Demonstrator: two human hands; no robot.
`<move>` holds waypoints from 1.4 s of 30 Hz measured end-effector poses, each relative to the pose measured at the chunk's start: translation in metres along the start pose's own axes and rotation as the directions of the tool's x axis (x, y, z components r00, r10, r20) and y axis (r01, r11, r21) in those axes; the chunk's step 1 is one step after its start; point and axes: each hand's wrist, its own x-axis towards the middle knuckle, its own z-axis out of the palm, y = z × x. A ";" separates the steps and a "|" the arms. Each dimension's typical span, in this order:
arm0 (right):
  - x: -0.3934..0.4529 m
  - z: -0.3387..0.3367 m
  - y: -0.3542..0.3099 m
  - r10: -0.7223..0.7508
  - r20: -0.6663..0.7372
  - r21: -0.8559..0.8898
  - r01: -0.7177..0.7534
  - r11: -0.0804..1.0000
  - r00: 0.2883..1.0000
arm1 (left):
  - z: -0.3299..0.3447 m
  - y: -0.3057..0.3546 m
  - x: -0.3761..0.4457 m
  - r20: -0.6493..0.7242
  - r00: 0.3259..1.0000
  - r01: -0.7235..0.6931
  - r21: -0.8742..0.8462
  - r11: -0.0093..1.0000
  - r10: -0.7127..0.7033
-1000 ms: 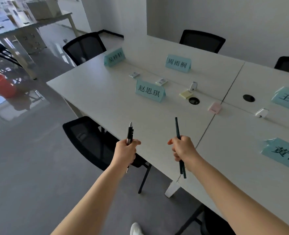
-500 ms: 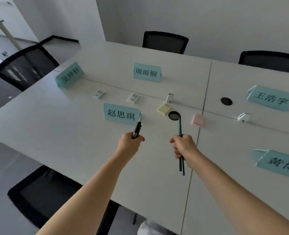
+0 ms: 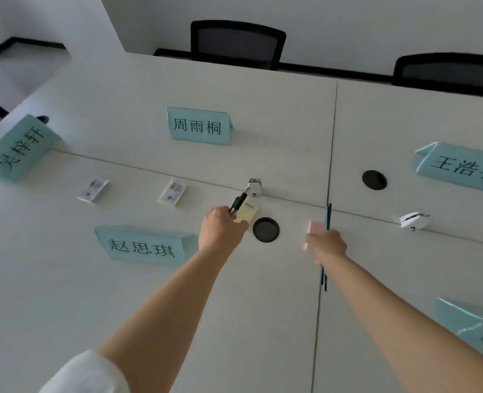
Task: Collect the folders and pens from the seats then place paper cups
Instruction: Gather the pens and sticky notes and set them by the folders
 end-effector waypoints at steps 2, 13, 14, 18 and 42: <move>0.021 0.003 -0.002 0.043 -0.068 -0.010 -0.044 0.999 0.997 | 0.016 0.003 0.023 0.020 1.000 -0.020 0.117 0.993 0.017; 0.063 0.017 0.004 0.114 -0.102 -0.218 -0.134 0.967 0.988 | 0.070 0.002 0.073 0.070 0.996 0.025 0.348 0.937 -0.052; 0.062 0.017 0.004 0.108 -0.101 -0.218 -0.128 0.968 0.989 | 0.072 0.001 0.073 0.066 0.996 0.035 0.358 0.933 -0.062; 0.061 0.018 0.006 0.063 -0.106 -0.283 -0.091 0.955 0.992 | 0.079 -0.001 0.075 0.063 0.996 0.039 0.357 0.933 -0.066; -0.079 0.182 -0.167 -0.227 0.247 -0.159 0.270 0.950 0.942 | -0.167 -0.128 0.114 -0.176 0.981 0.122 0.236 0.964 -0.081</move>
